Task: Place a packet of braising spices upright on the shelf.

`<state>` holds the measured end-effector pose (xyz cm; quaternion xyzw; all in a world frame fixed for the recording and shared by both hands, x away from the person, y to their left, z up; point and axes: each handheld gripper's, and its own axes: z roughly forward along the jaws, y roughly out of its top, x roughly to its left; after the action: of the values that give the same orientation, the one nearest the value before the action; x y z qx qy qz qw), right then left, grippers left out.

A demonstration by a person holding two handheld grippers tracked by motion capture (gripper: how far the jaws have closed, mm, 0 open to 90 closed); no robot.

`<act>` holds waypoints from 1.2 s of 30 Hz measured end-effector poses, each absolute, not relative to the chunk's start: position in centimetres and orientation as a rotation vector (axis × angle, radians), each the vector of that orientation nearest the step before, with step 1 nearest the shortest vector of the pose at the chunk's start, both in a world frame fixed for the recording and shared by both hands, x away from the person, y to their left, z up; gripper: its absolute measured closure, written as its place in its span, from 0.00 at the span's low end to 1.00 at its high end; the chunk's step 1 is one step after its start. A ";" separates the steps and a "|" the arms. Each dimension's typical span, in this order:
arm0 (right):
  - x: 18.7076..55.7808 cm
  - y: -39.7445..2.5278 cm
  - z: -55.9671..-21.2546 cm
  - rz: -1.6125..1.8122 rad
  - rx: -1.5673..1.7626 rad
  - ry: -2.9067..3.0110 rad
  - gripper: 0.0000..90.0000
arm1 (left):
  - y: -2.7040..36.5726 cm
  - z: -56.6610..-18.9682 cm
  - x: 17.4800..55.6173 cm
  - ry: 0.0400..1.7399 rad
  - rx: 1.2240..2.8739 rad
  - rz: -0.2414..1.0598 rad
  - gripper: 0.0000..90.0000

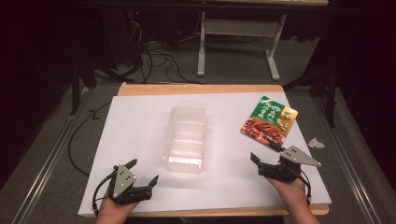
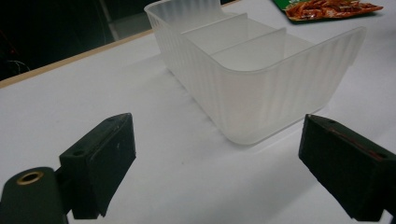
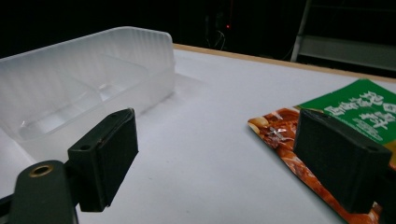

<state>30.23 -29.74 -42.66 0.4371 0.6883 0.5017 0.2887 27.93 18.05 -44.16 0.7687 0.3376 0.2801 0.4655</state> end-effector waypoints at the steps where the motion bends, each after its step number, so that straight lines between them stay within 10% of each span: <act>1: 30.3 -29.9 -42.7 1.341 1.178 1.837 0.16 | 18.0 -44.2 28.0 0.826 1.891 0.686 0.13; 22: 31.8 -32.0 -43.8 1.314 1.320 1.849 0.18 | 17.0 -44.6 28.7 0.868 1.916 0.656 0.17; 26: 31.7 -32.2 -43.6 1.330 1.325 1.840 0.18 | 17.0 -44.4 28.7 0.960 1.863 0.631 0.71; 29: 31.4 -32.2 -43.5 1.319 1.307 1.840 0.19 | 17.0 -44.2 29.1 1.022 1.837 0.612 0.91; 36: 31.7 -33.5 -43.7 1.328 1.351 1.813 0.21 | 15.3 -44.6 31.9 1.108 1.907 0.626 1.00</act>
<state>31.66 -33.48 -43.69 0.4980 0.6683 0.4893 0.2567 31.92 15.25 -44.56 0.7579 0.4404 0.2490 0.4119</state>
